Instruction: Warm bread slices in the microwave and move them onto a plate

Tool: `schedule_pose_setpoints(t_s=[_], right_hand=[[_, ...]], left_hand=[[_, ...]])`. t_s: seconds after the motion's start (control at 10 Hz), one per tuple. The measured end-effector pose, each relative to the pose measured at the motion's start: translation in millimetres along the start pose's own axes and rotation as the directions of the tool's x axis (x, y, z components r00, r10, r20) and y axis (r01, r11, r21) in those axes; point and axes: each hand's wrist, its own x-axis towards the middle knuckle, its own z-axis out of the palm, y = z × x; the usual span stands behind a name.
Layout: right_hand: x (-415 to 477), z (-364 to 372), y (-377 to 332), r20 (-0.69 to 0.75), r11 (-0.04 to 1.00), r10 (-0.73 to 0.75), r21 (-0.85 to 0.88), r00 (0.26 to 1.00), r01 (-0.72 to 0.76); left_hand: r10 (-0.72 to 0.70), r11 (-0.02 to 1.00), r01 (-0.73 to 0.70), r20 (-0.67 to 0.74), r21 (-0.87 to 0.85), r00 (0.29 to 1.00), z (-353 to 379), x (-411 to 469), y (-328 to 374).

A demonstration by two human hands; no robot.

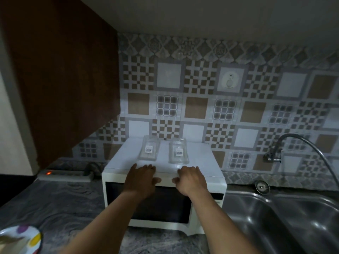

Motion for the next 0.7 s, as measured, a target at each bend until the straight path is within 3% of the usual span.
schedule_pose_setpoints(t_s=[0.2, 0.4, 0.5, 0.6, 0.7], right_hand=[[-1, 13, 1, -0.01, 0.997, -0.049, -0.056, 0.999, 0.049], [-18, 13, -9, -0.014, 0.996, -0.041, -0.083, 0.999, 0.04], [-31, 2, -9, -0.011, 0.999, -0.039, -0.018, 0.999, 0.039], [-49, 2, 0, -0.049, 0.999, -0.049, 0.015, 0.998, 0.049], [-68, 4, 9, -0.035, 0.996, -0.018, 0.086, 0.999, 0.021]], left_hand=[[0.007, 0.999, -0.006, -0.008, 0.043, 1.0, 7, -1, -4], [-0.029, 0.997, 0.024, 0.075, 0.077, 0.997, 13, -2, -3], [-0.003, 1.0, 0.002, 0.065, 0.015, 0.998, 18, -20, 2], [0.111, 0.99, -0.125, -0.183, -0.068, 0.977, 50, -64, -4], [0.264, 0.934, -0.314, -0.265, -0.168, 0.927, 91, -126, -13]])
